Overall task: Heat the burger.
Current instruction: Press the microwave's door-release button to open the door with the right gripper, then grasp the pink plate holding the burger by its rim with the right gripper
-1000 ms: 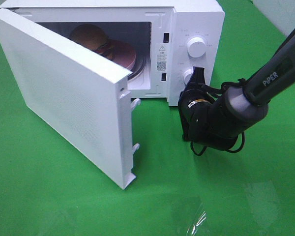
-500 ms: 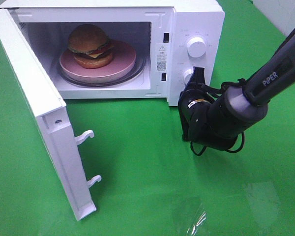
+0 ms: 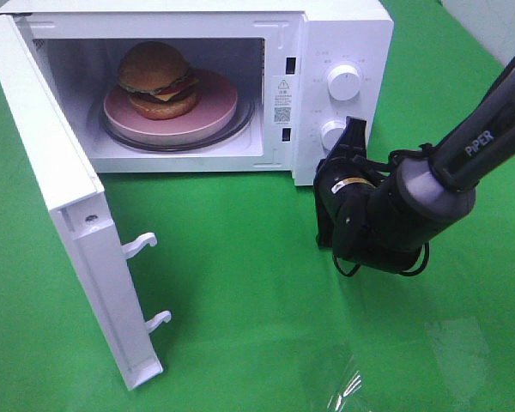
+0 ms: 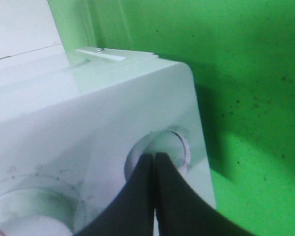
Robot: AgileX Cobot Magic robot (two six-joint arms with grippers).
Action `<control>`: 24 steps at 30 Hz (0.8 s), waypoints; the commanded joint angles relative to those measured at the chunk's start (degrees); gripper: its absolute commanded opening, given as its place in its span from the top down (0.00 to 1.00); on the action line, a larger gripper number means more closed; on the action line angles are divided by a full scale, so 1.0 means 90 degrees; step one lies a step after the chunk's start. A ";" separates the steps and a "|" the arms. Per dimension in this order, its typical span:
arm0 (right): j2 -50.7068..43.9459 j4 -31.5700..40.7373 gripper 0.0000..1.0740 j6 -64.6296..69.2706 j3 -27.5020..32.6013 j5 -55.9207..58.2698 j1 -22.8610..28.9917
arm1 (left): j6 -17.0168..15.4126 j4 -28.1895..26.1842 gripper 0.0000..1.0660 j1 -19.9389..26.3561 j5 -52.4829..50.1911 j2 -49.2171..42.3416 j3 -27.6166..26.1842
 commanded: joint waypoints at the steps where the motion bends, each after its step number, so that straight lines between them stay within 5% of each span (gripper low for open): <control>1: -0.0350 -0.0363 1.00 0.0045 0.0095 0.0051 0.0045 | -0.0025 -0.0051 0.09 0.0013 -0.0057 -0.0102 0.0019; 18: -0.2012 -0.1216 1.00 -0.1483 0.1216 0.2044 0.0045 | -0.0025 -0.0051 0.09 0.0013 -0.0057 -0.0102 0.0019; 24: -0.2655 -0.2916 0.99 -0.1993 0.1235 0.2973 0.0006 | -0.0025 -0.0051 0.09 0.0013 -0.0057 -0.0102 0.0019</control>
